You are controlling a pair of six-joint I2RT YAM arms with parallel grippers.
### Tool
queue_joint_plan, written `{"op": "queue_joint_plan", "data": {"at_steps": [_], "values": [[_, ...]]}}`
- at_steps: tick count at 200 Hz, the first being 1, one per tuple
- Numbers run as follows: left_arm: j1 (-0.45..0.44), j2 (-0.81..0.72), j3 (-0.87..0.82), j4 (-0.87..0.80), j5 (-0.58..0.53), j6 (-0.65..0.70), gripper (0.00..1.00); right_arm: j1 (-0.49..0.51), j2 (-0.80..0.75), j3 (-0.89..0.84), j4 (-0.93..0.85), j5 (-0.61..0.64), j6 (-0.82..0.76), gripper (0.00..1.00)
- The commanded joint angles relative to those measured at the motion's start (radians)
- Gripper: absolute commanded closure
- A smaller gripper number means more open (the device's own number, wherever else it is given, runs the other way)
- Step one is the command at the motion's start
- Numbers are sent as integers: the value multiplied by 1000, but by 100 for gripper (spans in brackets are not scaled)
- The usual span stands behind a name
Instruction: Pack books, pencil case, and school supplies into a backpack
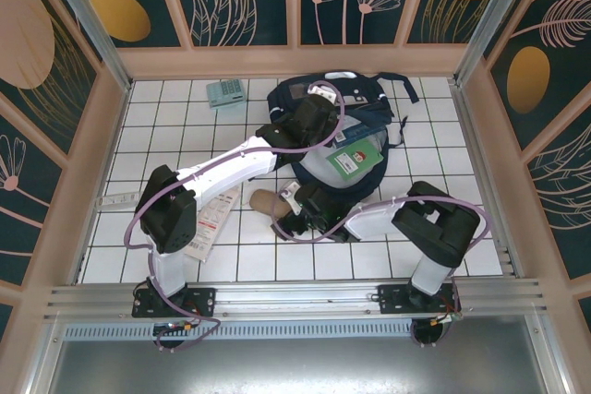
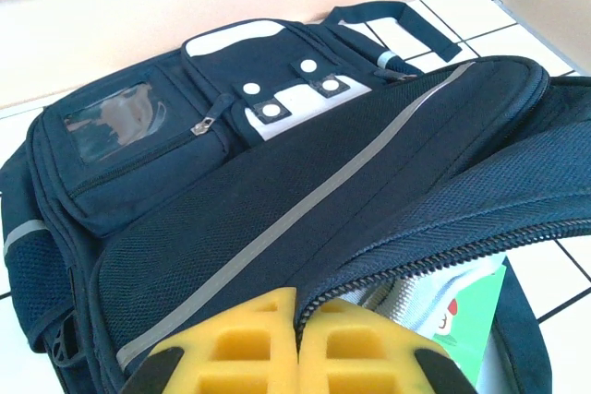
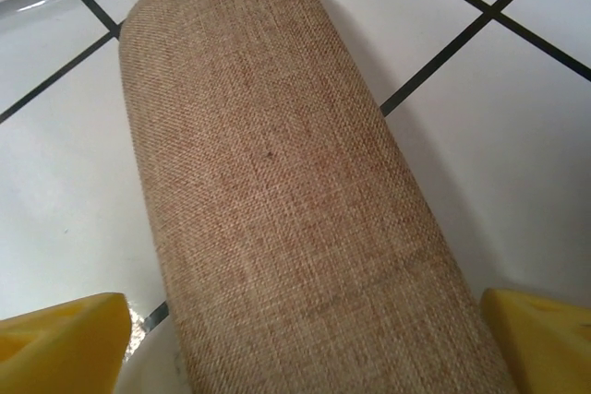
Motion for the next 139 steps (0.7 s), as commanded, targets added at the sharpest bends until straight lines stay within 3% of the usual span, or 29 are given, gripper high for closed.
{"op": "queue_joint_plan", "data": {"at_steps": [1,34,52,74,139], "values": [[18,-53,-6,61,-34,-27,100,8,27,28,-3,40,-25,11],[17,-63,-14,64,-40,-28,100,14,3,14,14,62,-22,39],[17,-70,-18,70,-46,-29,100,15,-30,-2,17,72,-10,41],[16,-78,-17,78,-54,-32,100,15,-111,-45,35,75,16,51],[17,-93,1,111,-121,-69,100,-22,-424,-135,-61,135,103,52]]}}
